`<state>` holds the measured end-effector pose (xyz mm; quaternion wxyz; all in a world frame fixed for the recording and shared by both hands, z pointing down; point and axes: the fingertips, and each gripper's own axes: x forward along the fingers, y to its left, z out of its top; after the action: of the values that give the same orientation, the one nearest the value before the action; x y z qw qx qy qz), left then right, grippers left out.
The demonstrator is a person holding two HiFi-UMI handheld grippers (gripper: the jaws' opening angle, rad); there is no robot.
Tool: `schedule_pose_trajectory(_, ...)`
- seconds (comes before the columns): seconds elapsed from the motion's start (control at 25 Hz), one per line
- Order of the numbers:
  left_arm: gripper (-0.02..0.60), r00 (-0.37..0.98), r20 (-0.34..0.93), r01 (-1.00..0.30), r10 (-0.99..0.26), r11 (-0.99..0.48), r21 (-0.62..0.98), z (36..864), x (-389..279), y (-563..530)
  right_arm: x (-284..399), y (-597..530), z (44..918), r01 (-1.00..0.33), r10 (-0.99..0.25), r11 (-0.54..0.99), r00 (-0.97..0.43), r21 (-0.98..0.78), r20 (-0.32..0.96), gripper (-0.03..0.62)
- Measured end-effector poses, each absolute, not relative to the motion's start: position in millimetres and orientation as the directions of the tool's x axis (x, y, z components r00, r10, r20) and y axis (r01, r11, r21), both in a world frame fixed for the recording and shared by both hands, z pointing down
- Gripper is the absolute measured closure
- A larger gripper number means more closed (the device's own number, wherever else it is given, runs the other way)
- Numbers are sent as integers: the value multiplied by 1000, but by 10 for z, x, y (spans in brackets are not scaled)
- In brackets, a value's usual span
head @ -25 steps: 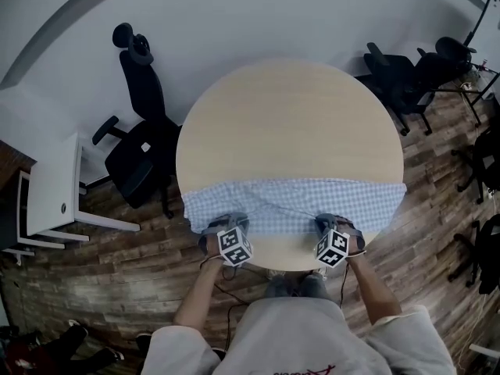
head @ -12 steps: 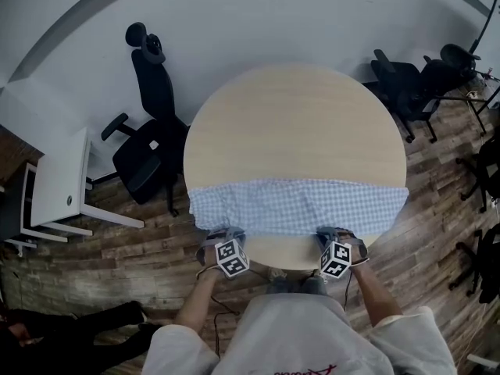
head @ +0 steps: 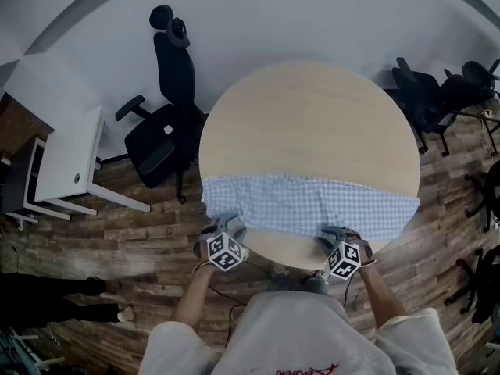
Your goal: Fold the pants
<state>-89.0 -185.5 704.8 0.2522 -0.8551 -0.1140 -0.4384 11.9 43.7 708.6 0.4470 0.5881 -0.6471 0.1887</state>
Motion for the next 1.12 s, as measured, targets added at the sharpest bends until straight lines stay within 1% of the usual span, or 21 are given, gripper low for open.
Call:
schedule_pose_trajectory(0.12, 368, 575, 813, 293, -91, -905, -309, 7031, -966, -2345, 164, 265, 7036, -923, -605, 235, 108, 306, 789, 484)
schedule_pose_trajectory(0.24, 359, 518, 847, 239, -121, -930, -279, 7095, -1055, -2778, 109, 83, 7013, -918, -609, 249, 98, 307, 787, 484)
schedule_pose_trajectory(0.32, 348, 491, 863, 193, -117, -952, -238, 7126, -1076, -3035, 61, -31, 7012, -918, -612, 256, 90, 304, 786, 484)
schedule_pose_trajectory(0.4, 341, 490, 866, 96, -96, -982, -163, 7163, -1088, -3222, 6, -98, 7046, -916, -605, 271, 77, 295, 792, 484)
schedule_pose_trajectory(0.48, 341, 523, 850, -30, -68, -998, -62, 7186, -1080, -3337, -51, -133, 7103, -914, -593, 288, 63, 284, 803, 485)
schedule_pose_trajectory(0.56, 341, 559, 828, -115, -47, -993, 22, 7211, -1051, -3402, -81, -185, 7123, -915, -590, 292, 56, 277, 806, 484)
schedule_pose_trajectory(0.64, 341, 570, 821, -137, -33, -989, 55, 7258, -1031, -3403, -64, -294, 7057, -919, -608, 285, 48, 273, 793, 485)
schedule_pose_trajectory(0.72, 341, 567, 824, -128, -21, -990, 63, 7299, -1003, -3391, -40, -540, 6925, -917, -641, 289, 29, 276, 767, 485)
schedule_pose_trajectory(0.8, 341, 567, 824, -130, -6, -988, 82, 7326, -968, -3392, -32, -945, 6773, -898, -669, 337, -16, 284, 743, 485)
schedule_pose_trajectory(0.88, 341, 571, 821, -158, -1, -981, 109, 7352, -968, -3383, -51, -1434, 6659, -841, -660, 456, -100, 291, 744, 484)
schedule_pose_trajectory(0.92, 341, 576, 818, -181, -2, -975, 125, 7362, -972, -3387, -74, -1687, 6630, -793, -635, 535, -150, 291, 758, 475)
schedule_pose_trajectory(1.0, 341, 592, 806, -227, 1, -959, 168, 7370, -966, -3423, -148, -2178, 6634, -665, -546, 695, -239, 275, 803, 435)
schedule_pose_trajectory(1.08, 341, 609, 793, -258, 21, -940, 223, 7366, -962, -3454, -261, -2624, 6685, -509, -426, 828, -300, 235, 853, 397)
schedule_pose_trajectory(1.12, 341, 616, 787, -267, 35, -931, 250, 7368, -963, -3460, -316, -2826, 6719, -432, -364, 877, -316, 209, 876, 391)
